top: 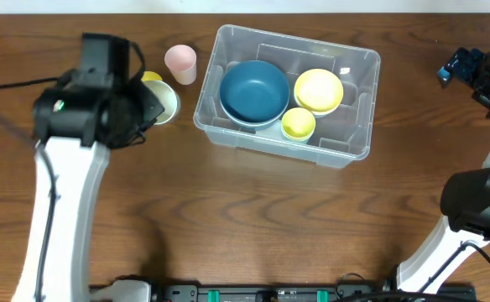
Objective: Pack container
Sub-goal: 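Carry the white cup right and lower it onto the yellow cup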
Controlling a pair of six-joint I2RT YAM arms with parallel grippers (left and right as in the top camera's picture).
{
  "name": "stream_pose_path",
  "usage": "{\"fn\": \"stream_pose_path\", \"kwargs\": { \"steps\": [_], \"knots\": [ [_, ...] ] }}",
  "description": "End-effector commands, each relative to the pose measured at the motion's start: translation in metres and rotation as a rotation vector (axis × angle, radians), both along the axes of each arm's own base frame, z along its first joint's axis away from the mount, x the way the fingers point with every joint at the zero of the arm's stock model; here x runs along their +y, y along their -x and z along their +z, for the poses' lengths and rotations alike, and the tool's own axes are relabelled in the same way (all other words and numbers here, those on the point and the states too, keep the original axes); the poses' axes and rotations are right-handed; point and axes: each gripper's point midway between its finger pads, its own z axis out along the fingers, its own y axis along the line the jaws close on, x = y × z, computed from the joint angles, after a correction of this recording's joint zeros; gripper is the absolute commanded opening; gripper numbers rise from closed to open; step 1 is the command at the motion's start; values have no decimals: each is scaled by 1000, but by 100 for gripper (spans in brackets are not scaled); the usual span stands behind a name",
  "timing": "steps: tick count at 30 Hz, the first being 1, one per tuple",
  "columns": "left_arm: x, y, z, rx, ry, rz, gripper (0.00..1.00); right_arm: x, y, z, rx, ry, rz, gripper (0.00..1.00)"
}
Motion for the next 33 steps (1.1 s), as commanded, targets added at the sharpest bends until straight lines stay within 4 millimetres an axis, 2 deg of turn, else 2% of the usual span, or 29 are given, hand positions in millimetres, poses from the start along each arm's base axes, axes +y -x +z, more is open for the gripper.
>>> {"fn": "stream_pose_path", "kwargs": {
  "steps": [1,5,8,13,17,21,24,29,33],
  "knots": [
    [-24,3,38,-140,45,-122,6,-3,1,-2,9,10,-15,99],
    [-108,5,80,-332,185,-456,6,-3,1,-2,10,10,-15,99],
    [-151,6,91,-409,172,-581,6,-3,1,-2,10,10,-15,99],
    [-204,-2,73,-422,100,-679,6,-3,1,-2,10,10,-15,99],
    [-241,-10,34,-345,80,-757,6,-3,1,-2,10,10,-15,99],
    [-258,-22,-15,-230,47,-778,6,-3,1,-2,10,10,-15,99],
    [-263,-29,-45,-170,21,-791,6,-3,1,-2,10,10,-15,99],
    [-258,-40,-75,-115,-57,-766,6,-3,1,-2,10,10,-15,99],
    [-253,-46,-84,-105,-103,-759,6,-3,1,-2,9,10,-15,99]
  ]
}}
